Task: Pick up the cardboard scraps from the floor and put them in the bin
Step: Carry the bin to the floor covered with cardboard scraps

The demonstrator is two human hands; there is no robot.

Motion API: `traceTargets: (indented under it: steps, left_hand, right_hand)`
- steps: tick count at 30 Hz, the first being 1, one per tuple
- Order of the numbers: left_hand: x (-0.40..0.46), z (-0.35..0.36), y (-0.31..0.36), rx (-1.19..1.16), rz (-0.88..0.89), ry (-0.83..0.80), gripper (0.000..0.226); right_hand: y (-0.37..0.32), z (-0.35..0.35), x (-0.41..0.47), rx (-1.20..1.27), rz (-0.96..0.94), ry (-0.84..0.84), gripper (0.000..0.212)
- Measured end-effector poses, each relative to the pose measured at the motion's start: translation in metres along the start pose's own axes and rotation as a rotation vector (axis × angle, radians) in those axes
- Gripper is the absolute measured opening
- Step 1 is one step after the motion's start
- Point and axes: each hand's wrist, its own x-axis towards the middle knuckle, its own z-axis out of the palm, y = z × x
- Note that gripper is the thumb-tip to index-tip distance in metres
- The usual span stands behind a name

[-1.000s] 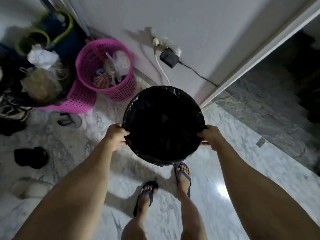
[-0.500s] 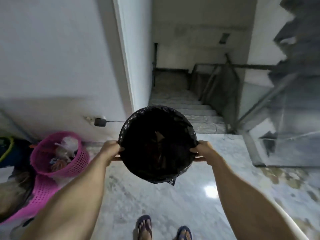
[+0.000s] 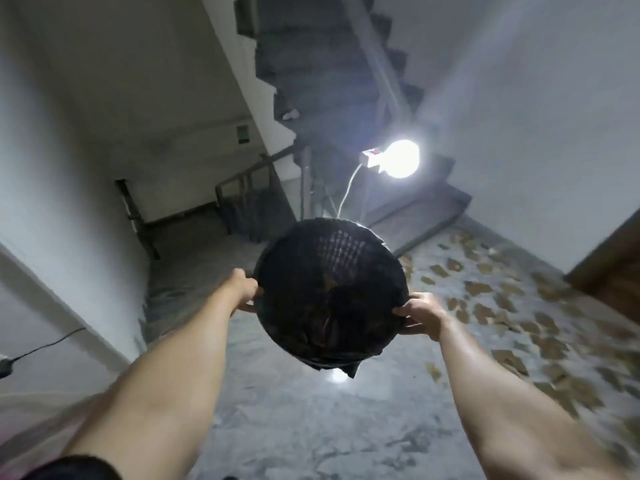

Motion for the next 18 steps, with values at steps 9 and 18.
traceTargets:
  steps: [9, 18]
  left_hand:
    - [-0.122, 0.309, 0.13, 0.208, 0.235, -0.51, 0.012]
    - [-0.208, 0.636, 0.198, 0.488, 0.369, -0.895, 0.013]
  right_hand:
    - [0.18, -0.305, -0.12, 0.271, 0.221, 0.443, 0.014]
    - [0.365, -0.475, -0.204, 0.583, 0.403, 0.795, 0.018]
